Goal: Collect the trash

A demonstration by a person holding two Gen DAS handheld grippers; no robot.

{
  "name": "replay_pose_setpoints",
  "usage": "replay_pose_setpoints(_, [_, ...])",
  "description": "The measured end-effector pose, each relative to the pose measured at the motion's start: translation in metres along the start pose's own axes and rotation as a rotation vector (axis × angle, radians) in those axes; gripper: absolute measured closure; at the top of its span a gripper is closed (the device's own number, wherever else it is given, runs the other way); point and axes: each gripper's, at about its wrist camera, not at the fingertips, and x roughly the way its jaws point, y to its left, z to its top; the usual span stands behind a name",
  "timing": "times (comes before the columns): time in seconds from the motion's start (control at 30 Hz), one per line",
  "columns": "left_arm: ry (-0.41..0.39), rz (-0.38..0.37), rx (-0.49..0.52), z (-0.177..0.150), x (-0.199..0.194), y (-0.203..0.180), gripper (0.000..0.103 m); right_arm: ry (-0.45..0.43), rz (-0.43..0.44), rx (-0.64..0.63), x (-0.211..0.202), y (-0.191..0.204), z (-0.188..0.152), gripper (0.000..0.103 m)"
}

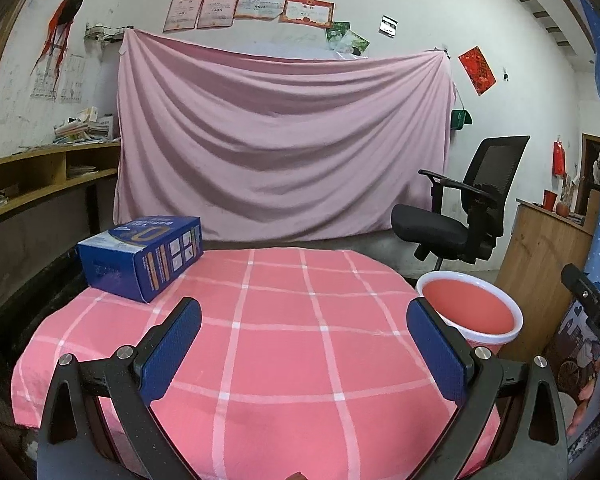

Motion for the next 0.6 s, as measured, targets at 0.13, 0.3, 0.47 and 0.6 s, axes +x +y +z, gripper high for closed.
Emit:
replay_pose_setpoints(0.13, [-0.008, 0.009, -0.003, -0.007, -0.004, 0.006, 0.002, -0.022, -0.006, -0.042, -0.008, 0.009, -0.011, 0.000])
replay_pose_setpoints(0.3, [0.008, 0.021, -0.017, -0.014, -0.004, 0.015, 0.002, -0.011, -0.021, -0.048, -0.009, 0.012, -0.022, 0.000])
replay_pose_setpoints(0.47, [0.012, 0.031, -0.010, -0.025, -0.007, 0.018, 0.002, 0.027, 0.033, -0.089, -0.004, 0.023, -0.035, 0.000])
replay_pose_setpoints(0.6, [-0.009, 0.045, -0.010, -0.030, -0.011, 0.021, 0.002, 0.039, 0.053, -0.124, 0.001, 0.032, -0.042, 0.000])
